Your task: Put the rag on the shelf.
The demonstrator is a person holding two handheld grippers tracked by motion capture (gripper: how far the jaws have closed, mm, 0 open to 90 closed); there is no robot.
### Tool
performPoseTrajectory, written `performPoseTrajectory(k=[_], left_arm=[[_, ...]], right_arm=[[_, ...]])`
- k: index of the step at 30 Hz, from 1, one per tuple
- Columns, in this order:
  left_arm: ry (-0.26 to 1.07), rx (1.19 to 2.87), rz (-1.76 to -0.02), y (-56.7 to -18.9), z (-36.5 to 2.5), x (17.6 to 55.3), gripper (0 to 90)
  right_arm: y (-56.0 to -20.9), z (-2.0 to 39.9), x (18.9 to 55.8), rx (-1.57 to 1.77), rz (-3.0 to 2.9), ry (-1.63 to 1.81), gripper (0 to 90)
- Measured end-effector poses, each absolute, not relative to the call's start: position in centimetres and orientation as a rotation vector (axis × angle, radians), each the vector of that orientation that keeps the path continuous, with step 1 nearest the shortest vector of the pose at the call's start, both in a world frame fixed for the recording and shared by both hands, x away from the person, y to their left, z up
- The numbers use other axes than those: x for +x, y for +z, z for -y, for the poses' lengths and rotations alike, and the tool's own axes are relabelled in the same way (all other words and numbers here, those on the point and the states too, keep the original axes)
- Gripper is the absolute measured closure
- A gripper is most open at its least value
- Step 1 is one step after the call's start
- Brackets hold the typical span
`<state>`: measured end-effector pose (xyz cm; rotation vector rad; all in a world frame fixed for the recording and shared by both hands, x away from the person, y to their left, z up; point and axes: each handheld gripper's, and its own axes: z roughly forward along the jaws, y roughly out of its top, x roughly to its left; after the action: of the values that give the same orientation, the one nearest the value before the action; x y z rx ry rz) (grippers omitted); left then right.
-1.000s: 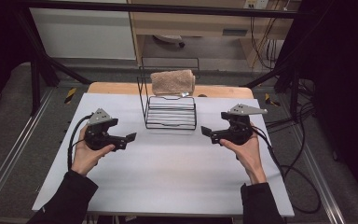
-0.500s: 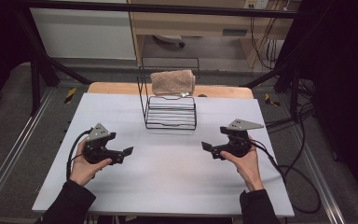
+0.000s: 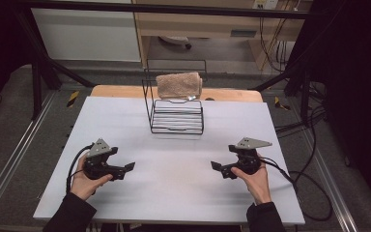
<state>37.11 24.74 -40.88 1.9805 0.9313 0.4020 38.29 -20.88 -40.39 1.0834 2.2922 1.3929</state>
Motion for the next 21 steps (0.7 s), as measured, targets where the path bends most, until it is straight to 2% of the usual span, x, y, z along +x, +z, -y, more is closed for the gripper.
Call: performPoseTrajectory(k=[21], left_arm=[[0.4,2.034,-0.931,-42.9,-26.3,36.1,8.6]], right_arm=[[-43.7,24.0,36.7,1.145,-2.339,1.339,0.6]])
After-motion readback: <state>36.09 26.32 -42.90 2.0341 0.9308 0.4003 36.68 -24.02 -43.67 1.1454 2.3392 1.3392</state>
